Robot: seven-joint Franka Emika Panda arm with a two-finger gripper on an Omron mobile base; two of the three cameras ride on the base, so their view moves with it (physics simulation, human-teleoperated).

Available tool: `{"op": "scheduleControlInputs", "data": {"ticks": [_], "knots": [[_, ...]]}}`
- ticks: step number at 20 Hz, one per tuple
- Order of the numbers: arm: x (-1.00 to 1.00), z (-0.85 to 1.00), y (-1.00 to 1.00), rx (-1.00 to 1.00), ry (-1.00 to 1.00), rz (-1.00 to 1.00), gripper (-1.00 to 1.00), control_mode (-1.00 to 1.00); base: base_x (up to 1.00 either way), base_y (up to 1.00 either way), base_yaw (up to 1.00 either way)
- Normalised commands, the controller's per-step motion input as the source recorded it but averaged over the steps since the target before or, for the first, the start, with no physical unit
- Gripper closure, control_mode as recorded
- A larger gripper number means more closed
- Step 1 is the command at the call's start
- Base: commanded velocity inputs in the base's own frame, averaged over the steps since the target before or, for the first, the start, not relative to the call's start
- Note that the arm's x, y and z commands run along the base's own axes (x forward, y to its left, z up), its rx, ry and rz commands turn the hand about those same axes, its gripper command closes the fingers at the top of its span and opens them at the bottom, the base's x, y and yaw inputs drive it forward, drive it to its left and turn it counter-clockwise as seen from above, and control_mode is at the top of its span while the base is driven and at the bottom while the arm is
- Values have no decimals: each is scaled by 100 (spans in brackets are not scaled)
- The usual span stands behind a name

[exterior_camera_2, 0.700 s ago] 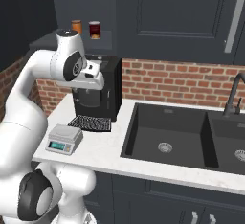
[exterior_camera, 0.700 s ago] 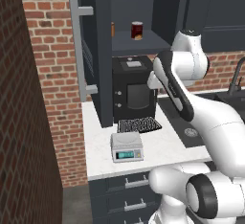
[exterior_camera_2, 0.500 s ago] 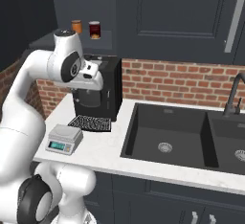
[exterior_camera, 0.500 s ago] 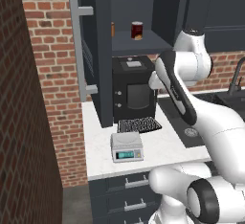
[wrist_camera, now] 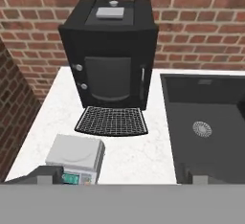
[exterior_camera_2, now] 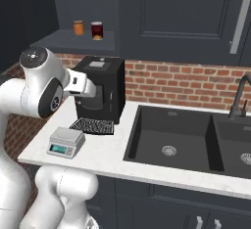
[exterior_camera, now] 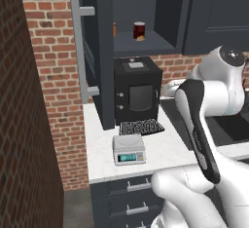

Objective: Pick the canned food and place it on the digital scale for weighing, and close the cabinet.

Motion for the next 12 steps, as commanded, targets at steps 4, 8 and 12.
{"op": "scheduleControlInputs", "data": {"ticks": [4, 8, 12], "knots": [[-41, 70, 0, 0, -32, -2, -100, -100, 0, 0, 0], [-26, 66, 2, 0, -18, 0, -100, -100, 0, 0, 0], [-7, 84, 0, 0, -11, 0, -100, -100, 0, 0, 0]]}}
